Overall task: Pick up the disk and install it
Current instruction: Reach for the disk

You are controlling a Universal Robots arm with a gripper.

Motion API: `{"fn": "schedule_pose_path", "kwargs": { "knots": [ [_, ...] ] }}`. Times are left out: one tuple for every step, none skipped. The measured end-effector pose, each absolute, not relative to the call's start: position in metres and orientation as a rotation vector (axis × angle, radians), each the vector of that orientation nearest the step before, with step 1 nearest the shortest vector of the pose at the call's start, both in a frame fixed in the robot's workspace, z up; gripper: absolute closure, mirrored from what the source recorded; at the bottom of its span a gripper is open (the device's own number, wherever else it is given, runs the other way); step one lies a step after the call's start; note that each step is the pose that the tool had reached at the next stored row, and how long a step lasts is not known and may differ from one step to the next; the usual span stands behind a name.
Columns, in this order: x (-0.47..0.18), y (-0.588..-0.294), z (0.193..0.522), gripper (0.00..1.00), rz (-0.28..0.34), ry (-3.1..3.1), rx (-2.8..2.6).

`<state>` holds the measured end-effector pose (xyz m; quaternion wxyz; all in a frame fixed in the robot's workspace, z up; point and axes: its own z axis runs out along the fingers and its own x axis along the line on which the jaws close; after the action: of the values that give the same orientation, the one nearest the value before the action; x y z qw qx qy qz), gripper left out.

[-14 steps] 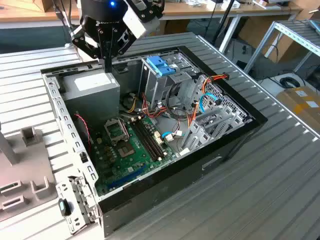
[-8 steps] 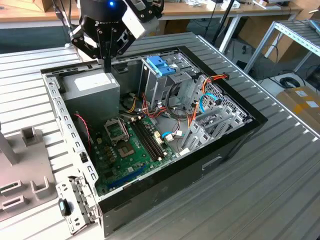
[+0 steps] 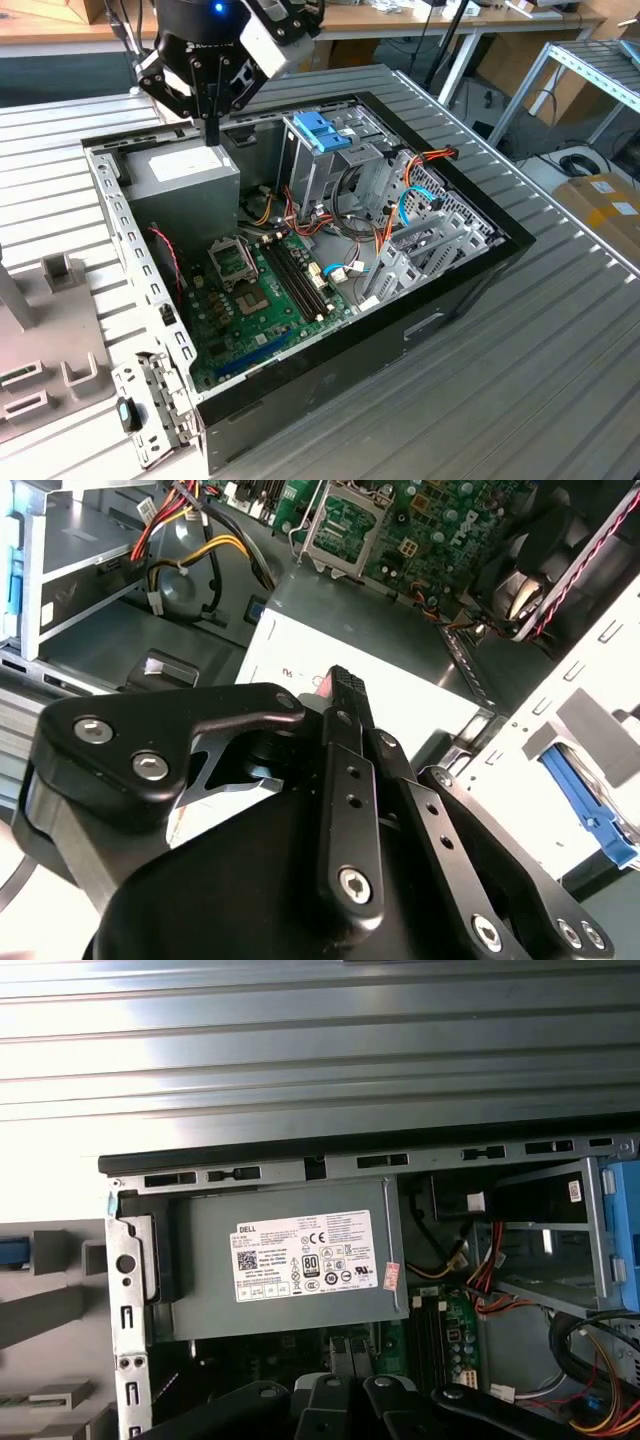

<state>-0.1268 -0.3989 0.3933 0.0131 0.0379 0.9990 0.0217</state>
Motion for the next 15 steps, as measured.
{"fn": "schedule_pose_path", "kwargs": {
  "knots": [
    [-0.1271, -0.3989, 0.3933, 0.9, 0.068, 3.112, 0.118],
    [-0.1274, -0.3989, 0.3933, 0.9, 0.068, 3.113, 0.118],
    [-0.1276, -0.3989, 0.3933, 0.9, 0.068, 3.113, 0.118],
    [-0.1278, -0.3989, 0.3933, 0.9, 0.068, 3.113, 0.118],
    [-0.128, -0.3989, 0.3933, 0.9, 0.068, 3.112, 0.118],
    [-0.1282, -0.3989, 0.3933, 0.9, 0.068, 3.112, 0.118],
    [-0.1283, -0.3989, 0.3933, 0.9, 0.068, 3.113, 0.118],
    [-0.1283, -0.3989, 0.3933, 0.9, 0.068, 3.112, 0.118],
    [-0.1284, -0.3989, 0.3933, 0.9, 0.068, 3.112, 0.118],
    [-0.1284, -0.3989, 0.3933, 0.9, 0.068, 3.113, 0.118],
    [-0.1284, -0.3989, 0.3933, 0.9, 0.068, 3.113, 0.118],
    [-0.1286, -0.3989, 0.3933, 0.9, 0.068, 3.112, 0.118],
    [-0.1288, -0.3989, 0.3933, 0.9, 0.068, 3.112, 0.118],
    [-0.1295, -0.399, 0.3933, 0.9, 0.068, 3.112, 0.118],
    [-0.1297, -0.3989, 0.3933, 0.9, 0.068, 3.113, 0.118]
  ]
}}
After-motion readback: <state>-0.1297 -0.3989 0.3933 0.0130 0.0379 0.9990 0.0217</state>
